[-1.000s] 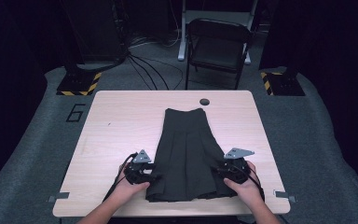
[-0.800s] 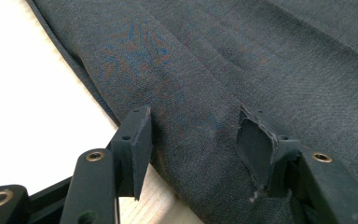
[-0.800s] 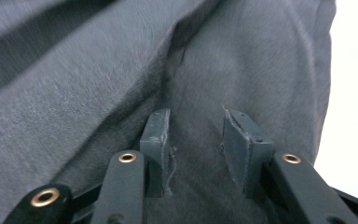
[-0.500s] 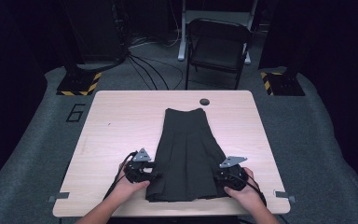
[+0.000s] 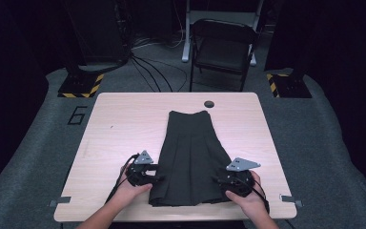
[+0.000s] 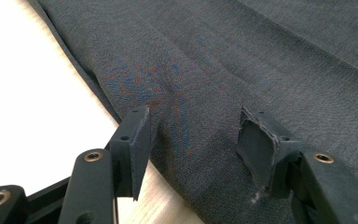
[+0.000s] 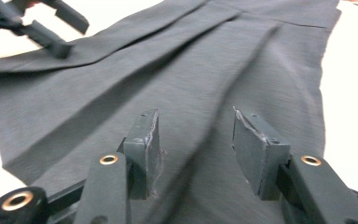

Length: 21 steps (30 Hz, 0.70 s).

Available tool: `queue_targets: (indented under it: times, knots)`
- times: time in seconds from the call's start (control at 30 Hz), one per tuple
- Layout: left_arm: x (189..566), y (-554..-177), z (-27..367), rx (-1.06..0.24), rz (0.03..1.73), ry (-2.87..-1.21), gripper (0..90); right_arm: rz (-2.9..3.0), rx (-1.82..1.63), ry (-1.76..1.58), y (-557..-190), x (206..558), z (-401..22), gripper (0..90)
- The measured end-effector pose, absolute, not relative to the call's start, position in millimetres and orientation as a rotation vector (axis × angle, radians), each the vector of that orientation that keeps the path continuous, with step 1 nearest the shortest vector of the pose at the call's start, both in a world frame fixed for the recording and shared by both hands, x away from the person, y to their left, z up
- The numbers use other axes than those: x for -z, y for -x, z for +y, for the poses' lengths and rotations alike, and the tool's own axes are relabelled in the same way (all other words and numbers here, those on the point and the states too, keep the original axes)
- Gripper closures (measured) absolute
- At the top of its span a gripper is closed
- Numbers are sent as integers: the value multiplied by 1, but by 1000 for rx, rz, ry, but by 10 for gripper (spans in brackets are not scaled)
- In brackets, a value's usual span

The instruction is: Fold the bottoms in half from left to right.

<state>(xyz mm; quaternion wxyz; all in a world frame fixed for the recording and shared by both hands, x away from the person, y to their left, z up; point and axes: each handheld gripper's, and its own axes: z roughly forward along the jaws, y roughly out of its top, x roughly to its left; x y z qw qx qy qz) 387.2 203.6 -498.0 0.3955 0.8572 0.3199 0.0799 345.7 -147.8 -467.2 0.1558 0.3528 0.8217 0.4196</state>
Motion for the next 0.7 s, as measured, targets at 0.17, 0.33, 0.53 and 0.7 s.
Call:
queue_targets:
  times: [0.17, 0.33, 0.53, 0.7]
  knots:
    - [498, -389, 205, -203, 814, -2170, 442, 2434, -1155, -919, -345, 474, -140, 509]
    - [498, -390, 206, -204, 825, -2165, 441, 2502, -1080, -901, -349, 486, -139, 529]
    - [499, -391, 207, -206, 831, -2162, 439, 2540, -1002, -884, -350, 494, -136, 536]
    - [498, -391, 208, -200, 835, -2163, 433, 2573, -965, -878, -352, 499, -135, 543]
